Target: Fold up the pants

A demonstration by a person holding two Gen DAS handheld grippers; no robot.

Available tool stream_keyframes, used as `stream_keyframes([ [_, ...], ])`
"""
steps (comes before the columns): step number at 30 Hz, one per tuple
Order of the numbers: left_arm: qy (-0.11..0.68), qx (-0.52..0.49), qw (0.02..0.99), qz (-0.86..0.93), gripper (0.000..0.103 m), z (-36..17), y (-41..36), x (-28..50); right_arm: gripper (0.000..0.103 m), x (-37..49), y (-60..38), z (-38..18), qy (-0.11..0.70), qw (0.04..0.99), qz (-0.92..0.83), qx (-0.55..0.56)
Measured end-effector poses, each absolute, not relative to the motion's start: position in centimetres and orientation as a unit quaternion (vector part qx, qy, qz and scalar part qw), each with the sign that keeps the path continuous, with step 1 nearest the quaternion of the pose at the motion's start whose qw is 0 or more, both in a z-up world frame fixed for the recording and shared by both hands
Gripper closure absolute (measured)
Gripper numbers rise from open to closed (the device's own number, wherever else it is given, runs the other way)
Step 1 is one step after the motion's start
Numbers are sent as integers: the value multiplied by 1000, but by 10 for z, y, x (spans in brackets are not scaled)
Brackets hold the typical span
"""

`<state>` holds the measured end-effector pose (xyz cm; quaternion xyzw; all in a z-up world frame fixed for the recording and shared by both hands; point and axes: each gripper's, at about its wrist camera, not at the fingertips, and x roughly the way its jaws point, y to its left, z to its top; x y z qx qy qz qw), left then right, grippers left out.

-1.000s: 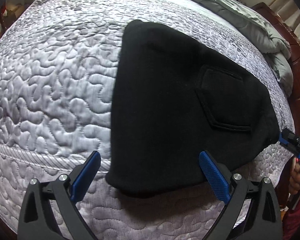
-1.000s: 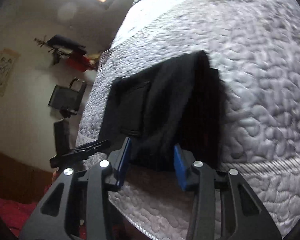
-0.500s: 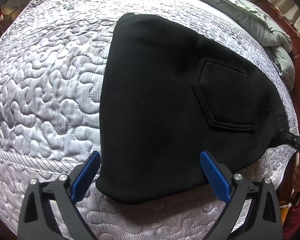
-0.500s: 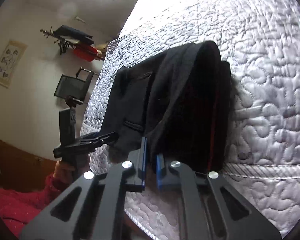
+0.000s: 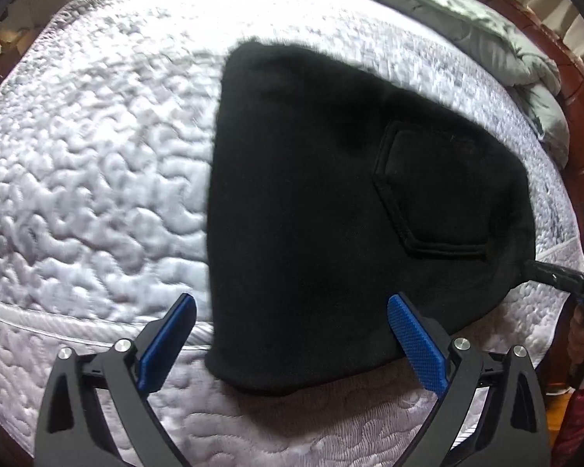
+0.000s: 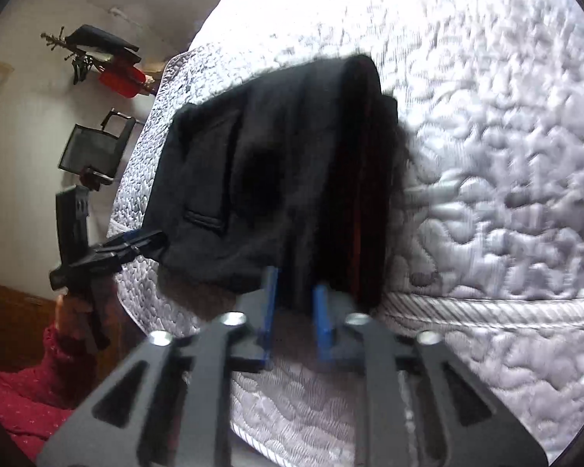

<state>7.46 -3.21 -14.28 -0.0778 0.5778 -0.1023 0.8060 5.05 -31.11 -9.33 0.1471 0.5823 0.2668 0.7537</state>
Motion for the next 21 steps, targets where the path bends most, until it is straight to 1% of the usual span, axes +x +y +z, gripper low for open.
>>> stream_keyframes([
  [1,572,-83,809,-104,4,-138,-29,76,50,47,-311,-83,575,764,259,137],
  [3,566,-94,813,-100,4,-131,-21,81,41,44,-312,-69,562,780,245,128],
  [4,567,-96,813,-96,4,-130,-18,85,33,44,-314,-62,558,786,234,126],
  [5,568,-98,812,-91,4,-131,-15,88,29,46,-315,-59,557,791,222,124],
  [6,569,-101,811,-88,4,-132,-13,93,23,48,-317,-59,556,795,208,122],
  [7,571,-106,809,-88,4,-134,-12,97,19,51,-317,-60,558,799,191,118],
  [12,595,-105,789,-109,4,-151,-23,113,17,66,-312,-84,590,782,164,116],
  [15,603,-105,781,-125,4,-159,-38,107,15,72,-307,-104,607,771,154,118],
  [19,607,-114,768,-166,4,-170,-50,118,14,79,-311,-131,624,745,166,165],
  [21,609,-97,768,-175,4,-169,-57,120,14,82,-309,-141,629,731,182,190],
])
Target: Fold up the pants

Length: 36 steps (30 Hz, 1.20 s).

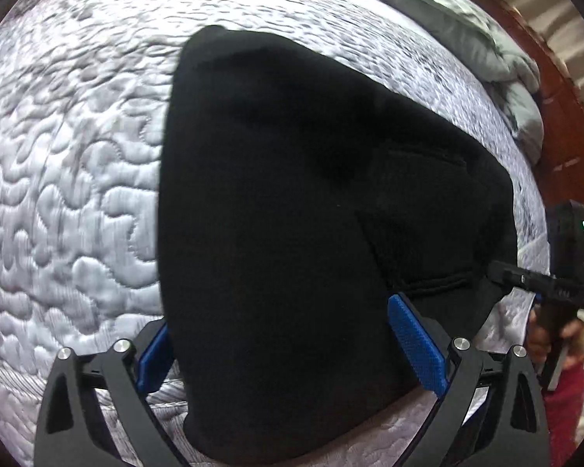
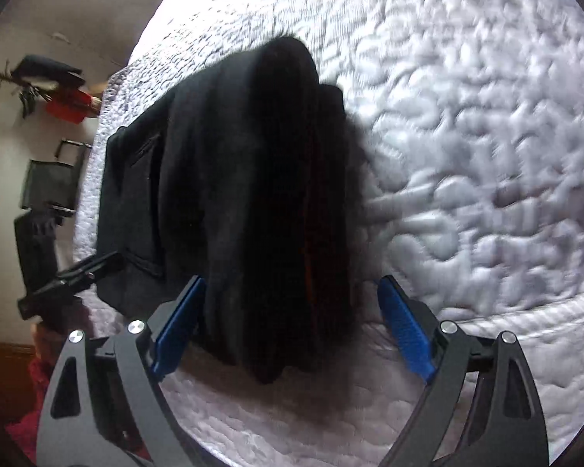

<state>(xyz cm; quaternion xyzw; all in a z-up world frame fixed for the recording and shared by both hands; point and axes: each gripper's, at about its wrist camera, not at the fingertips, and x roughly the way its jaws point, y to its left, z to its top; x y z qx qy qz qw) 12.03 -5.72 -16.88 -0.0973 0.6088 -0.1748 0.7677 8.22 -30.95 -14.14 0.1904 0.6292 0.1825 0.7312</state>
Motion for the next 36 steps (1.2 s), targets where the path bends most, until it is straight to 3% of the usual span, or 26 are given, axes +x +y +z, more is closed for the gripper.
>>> stream_keyframes([
  [3,607,-102,766,-185,10,-167,-59,121,17,86,-303,-150,622,724,211,212],
  [5,606,-121,765,-179,22,-165,-46,120,29,86,-299,-149,615,725,224,215],
  [7,602,-138,765,-179,45,-163,-38,119,46,86,-299,-147,610,725,233,218],
  [10,596,-162,766,-180,66,-161,-25,114,60,81,-303,-139,596,728,250,229],
  [13,580,-170,775,-185,77,-150,-23,108,68,80,-303,-131,583,736,255,231],
  [21,530,-167,806,-205,80,-102,-26,101,70,91,-302,-64,534,776,280,186],
  [28,485,-153,837,-201,80,-74,-35,146,70,149,-318,-27,500,806,267,169],
  [32,477,-148,845,-190,80,-82,-34,177,70,188,-330,-40,500,810,256,170],
  [36,518,-144,825,-175,79,-126,-37,198,69,212,-336,-88,537,788,237,188],
])
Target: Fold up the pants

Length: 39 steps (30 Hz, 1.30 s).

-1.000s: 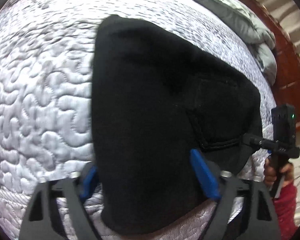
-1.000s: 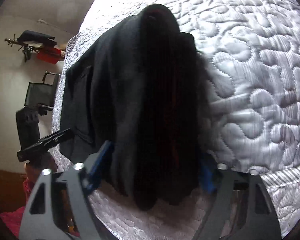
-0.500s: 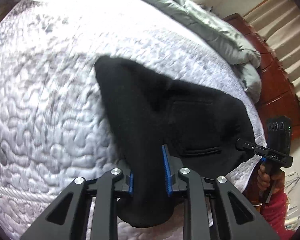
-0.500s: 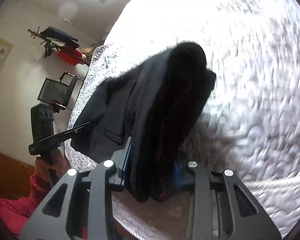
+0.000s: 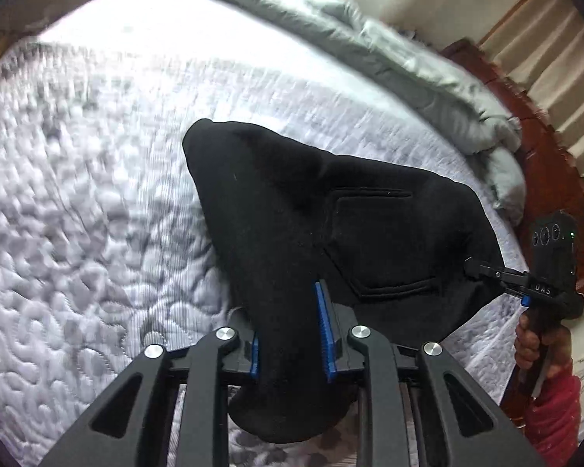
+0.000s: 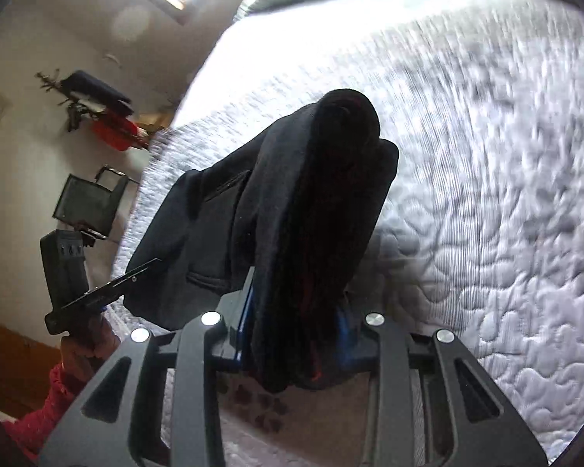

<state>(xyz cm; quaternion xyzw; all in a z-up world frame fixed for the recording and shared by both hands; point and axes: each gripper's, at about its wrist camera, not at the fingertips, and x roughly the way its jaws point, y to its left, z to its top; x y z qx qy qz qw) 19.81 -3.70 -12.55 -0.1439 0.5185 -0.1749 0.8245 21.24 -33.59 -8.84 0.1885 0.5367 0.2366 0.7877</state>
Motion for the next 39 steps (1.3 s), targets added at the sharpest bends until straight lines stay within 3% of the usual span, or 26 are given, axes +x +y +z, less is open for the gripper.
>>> stream_keyframes([
  [2,528,-128,822,-170,72,-147,-35,198,62,215,-341,-117,554,784,213,183],
  [4,525,-118,825,-170,57,-159,-32,193,50,211,-351,-139,553,779,217,199],
  [7,515,-120,831,-170,45,-167,-25,188,49,202,-367,-154,530,775,243,242],
  [10,513,-120,835,-162,41,-161,-21,181,39,191,-370,-145,518,785,244,236],
  [13,505,-105,844,-145,38,-151,-15,166,37,177,-372,-129,508,803,235,204],
  [19,507,-108,846,-125,28,-161,-17,163,36,173,-375,-139,530,804,201,179],
  [26,516,-95,845,-102,27,-148,-19,159,34,162,-371,-133,522,813,174,193],
  [29,520,-86,845,-87,25,-138,-18,150,23,143,-372,-115,512,826,144,186],
  [31,516,-73,851,-70,13,-130,-18,140,18,130,-371,-105,509,833,130,175],
  [39,515,-56,854,-47,8,-113,-21,103,6,87,-351,-83,513,848,65,118],
])
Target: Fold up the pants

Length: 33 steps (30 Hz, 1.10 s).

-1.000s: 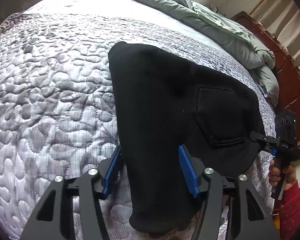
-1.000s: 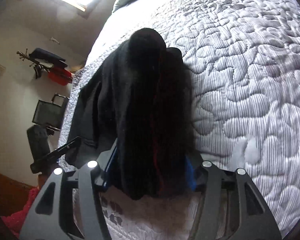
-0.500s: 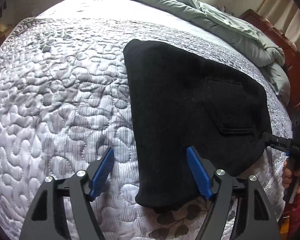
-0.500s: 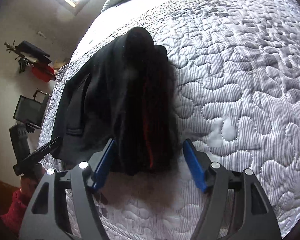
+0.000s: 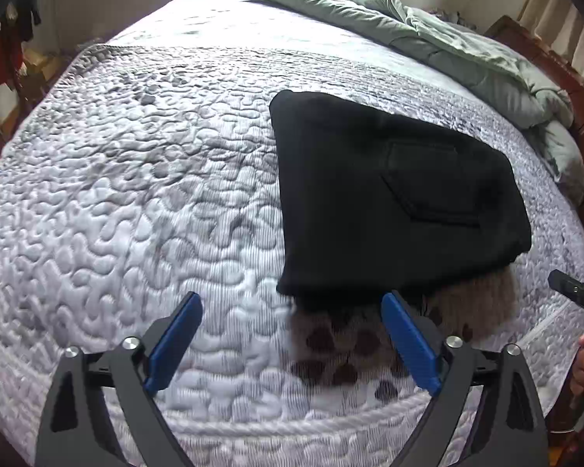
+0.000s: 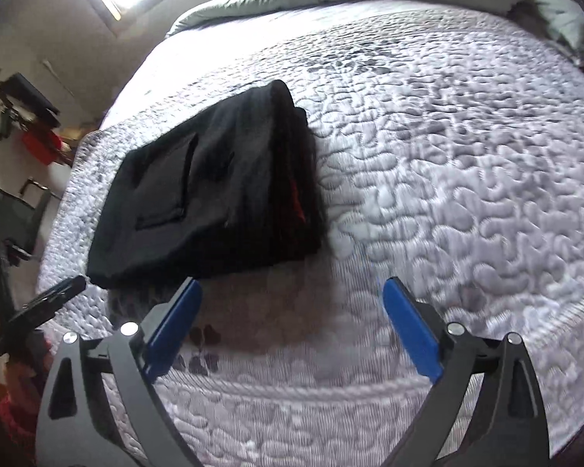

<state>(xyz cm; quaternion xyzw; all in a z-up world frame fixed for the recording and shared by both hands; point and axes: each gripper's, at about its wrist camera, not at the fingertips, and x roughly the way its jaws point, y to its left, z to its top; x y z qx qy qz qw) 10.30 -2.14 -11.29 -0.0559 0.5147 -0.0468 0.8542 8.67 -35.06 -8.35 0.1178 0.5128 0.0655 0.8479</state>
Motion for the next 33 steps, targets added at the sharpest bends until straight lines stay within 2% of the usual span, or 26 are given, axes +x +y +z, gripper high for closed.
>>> stream_keyframes([
  [6,525,-43,848,-52,8,-106,-33,86,6,72,-331,-84,532,844,20,63],
  [33,470,-11,882,-26,8,-30,-44,19,6,29,-275,-39,513,858,27,30],
])
